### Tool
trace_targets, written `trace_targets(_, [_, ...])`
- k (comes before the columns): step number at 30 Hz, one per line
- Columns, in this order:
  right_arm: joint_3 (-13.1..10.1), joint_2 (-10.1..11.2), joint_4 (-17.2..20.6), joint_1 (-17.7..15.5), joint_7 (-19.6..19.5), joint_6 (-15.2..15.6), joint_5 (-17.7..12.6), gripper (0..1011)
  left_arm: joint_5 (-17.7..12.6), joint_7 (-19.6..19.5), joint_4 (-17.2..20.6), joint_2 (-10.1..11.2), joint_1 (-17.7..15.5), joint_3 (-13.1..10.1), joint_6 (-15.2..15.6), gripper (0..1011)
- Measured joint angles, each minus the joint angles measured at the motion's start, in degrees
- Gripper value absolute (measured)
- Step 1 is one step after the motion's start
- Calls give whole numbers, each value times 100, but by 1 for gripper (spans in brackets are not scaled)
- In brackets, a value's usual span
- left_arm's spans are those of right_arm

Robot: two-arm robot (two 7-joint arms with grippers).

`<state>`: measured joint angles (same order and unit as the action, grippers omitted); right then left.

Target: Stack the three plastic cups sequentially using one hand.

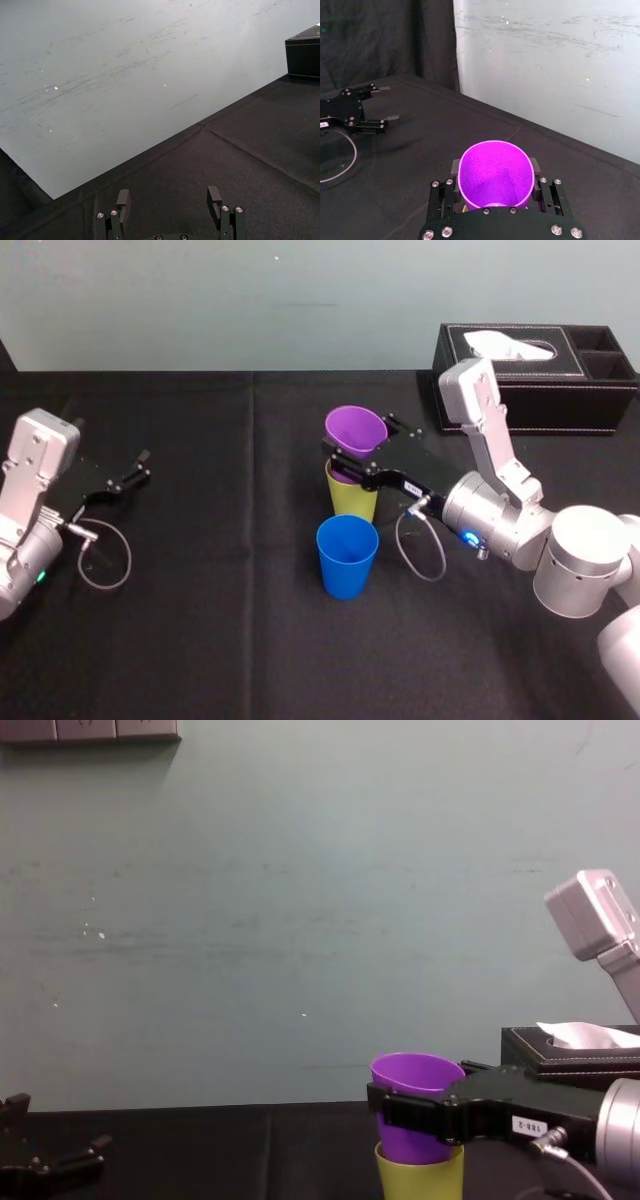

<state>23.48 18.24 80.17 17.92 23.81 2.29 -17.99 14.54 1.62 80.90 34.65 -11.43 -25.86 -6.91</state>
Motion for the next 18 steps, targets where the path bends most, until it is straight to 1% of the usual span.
trace_targets(9, [4, 41, 10, -44, 10, 12, 8, 749, 0, 0, 0, 0, 0, 0, 0, 1011])
trace_targets(18, [22, 74, 7, -101, -3, 40, 76, 748, 0, 0, 0, 0, 0, 0, 0, 1011])
